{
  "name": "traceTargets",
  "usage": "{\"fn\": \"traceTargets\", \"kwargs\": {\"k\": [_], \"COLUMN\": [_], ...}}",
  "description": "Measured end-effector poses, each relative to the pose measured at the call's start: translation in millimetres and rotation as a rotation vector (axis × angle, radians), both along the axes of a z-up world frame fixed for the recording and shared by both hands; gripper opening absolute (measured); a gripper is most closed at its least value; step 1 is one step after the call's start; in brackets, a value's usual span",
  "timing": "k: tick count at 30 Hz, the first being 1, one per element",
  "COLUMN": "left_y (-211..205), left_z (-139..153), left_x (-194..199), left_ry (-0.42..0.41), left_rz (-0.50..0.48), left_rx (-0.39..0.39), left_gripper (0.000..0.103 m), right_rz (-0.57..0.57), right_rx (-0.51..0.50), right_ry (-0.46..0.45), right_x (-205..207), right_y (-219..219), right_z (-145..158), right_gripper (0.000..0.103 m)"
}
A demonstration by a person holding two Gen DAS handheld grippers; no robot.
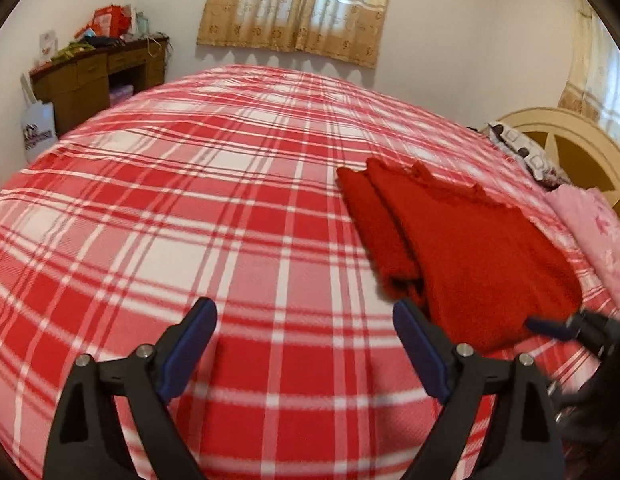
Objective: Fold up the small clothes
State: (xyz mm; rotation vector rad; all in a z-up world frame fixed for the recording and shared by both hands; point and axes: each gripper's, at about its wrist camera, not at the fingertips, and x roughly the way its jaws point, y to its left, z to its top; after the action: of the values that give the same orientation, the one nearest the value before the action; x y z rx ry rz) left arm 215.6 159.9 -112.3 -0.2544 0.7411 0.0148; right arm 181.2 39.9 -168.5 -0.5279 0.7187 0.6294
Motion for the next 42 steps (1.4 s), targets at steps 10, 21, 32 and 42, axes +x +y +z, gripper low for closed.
{"fn": "traceTargets", "kwargs": {"k": [10,21,32,42], "left_y": [-8.9,-30.7,-28.3,-40.5], "left_z": [2.5,-12.1,-19.4,-11.4], "left_x": [60.6,120.2,131.6,126.5], "left_ry": [0.009,0.079,0.095,0.059], "left_rz": [-0.141,-0.196,-0.226,-0.222], "left_rx": [-0.258,-0.277,-0.23,-0.114], "left_gripper": [0.093,0.091,0.048,0.02], "right_rz": [0.029,0.0,-0.014,0.001], "right_rx": [-0.075,-0.036,-0.073,-0.049], "right_ry": [-0.098,-0.106,-0.158,-0.131], "right_x": [-0.9,7.2,8.8,5.7], "right_y": [43.0,45.2,50.4,45.8], "right_z": [-10.4,-14.7,-13.9,-12.2], "right_gripper": [0.05,0.05,0.049,0.008]}}
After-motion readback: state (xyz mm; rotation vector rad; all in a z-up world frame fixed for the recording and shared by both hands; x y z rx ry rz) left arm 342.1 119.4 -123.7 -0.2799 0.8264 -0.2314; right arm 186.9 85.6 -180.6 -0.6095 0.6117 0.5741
